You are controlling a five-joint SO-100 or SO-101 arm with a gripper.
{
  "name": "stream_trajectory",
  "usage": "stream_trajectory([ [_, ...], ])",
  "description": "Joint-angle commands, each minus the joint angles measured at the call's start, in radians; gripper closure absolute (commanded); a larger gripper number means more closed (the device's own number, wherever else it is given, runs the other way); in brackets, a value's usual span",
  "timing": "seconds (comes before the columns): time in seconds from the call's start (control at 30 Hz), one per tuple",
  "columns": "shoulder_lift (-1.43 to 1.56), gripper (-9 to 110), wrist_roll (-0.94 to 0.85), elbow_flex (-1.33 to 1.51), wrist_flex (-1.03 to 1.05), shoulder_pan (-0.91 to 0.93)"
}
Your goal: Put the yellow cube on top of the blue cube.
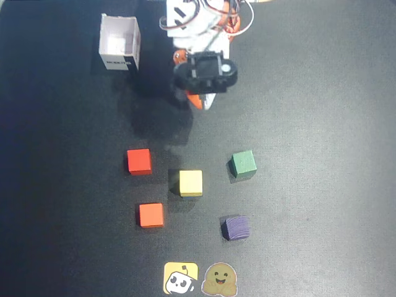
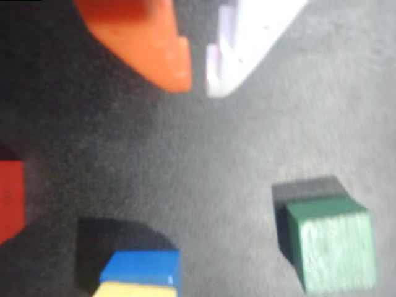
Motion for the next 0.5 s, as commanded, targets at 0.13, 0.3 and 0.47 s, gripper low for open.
stream_trajectory([
  [0.13,0.009,101,-0.052,0.081,-0.06,0.0],
  [0.3,0.009,101,-0.006,0.081,0.021,0.005],
  [0.47,0.009,101,-0.038,0.081,0.049,-0.002],
])
